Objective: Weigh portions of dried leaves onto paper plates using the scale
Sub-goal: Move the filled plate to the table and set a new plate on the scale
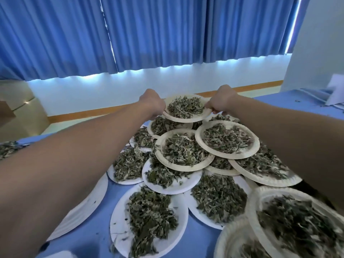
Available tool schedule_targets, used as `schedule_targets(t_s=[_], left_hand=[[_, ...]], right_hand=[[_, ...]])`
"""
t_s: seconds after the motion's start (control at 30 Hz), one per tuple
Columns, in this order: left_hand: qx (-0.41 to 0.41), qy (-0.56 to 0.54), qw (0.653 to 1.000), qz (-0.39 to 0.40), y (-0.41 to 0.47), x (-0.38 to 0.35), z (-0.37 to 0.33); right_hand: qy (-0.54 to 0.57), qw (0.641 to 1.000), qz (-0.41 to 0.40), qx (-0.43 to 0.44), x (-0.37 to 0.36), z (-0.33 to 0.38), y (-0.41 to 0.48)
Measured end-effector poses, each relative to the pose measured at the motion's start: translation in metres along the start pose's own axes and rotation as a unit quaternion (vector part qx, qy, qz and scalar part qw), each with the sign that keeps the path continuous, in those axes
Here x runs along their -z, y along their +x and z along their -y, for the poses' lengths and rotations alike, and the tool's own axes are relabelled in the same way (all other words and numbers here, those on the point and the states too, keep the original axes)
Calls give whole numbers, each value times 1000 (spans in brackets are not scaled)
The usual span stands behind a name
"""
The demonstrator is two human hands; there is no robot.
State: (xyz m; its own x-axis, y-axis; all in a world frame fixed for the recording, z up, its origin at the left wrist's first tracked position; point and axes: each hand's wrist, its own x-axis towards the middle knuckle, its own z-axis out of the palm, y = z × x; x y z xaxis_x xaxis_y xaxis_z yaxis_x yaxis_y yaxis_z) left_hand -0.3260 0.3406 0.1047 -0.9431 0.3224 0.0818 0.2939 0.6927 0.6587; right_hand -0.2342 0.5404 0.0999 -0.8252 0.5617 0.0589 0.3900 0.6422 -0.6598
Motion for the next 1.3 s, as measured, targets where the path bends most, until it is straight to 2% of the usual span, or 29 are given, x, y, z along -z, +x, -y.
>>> schedule_targets(t_s=[0.1, 0.3, 0.43, 0.6, 0.67, 0.83, 0.93, 1.07, 1.2, 1.3], left_hand=[[18, 18, 1000, 16, 16, -6, 15], [4, 94, 995, 44, 22, -20, 38], [10, 44, 997, 60, 26, -14, 46], [-4, 53, 996, 73, 18, -3, 48], [-15, 61, 996, 69, 14, 1, 52], [-85, 91, 991, 39, -4, 33, 59], [-144, 104, 983, 37, -36, 60, 70], [-218, 135, 966, 19, -99, 94, 98], [-231, 154, 961, 21, -153, 134, 138], [-215, 187, 958, 34, -186, 159, 175]], right_hand=[[-75, 997, 7, 7, -23, 0, 17], [-154, 988, 26, -21, -45, -4, 31], [-209, 978, 22, 9, -42, -2, 31], [-214, 975, 60, 22, -36, -4, 25], [-201, 978, 41, 22, -35, -3, 20], [-130, 987, -76, 54, -23, 27, -12], [-100, 983, -91, 127, -22, 64, -42], [-72, 961, -24, 265, -47, 116, -101], [-139, 895, 90, 414, -94, 157, -172], [-166, 846, 123, 491, -123, 176, -209]])
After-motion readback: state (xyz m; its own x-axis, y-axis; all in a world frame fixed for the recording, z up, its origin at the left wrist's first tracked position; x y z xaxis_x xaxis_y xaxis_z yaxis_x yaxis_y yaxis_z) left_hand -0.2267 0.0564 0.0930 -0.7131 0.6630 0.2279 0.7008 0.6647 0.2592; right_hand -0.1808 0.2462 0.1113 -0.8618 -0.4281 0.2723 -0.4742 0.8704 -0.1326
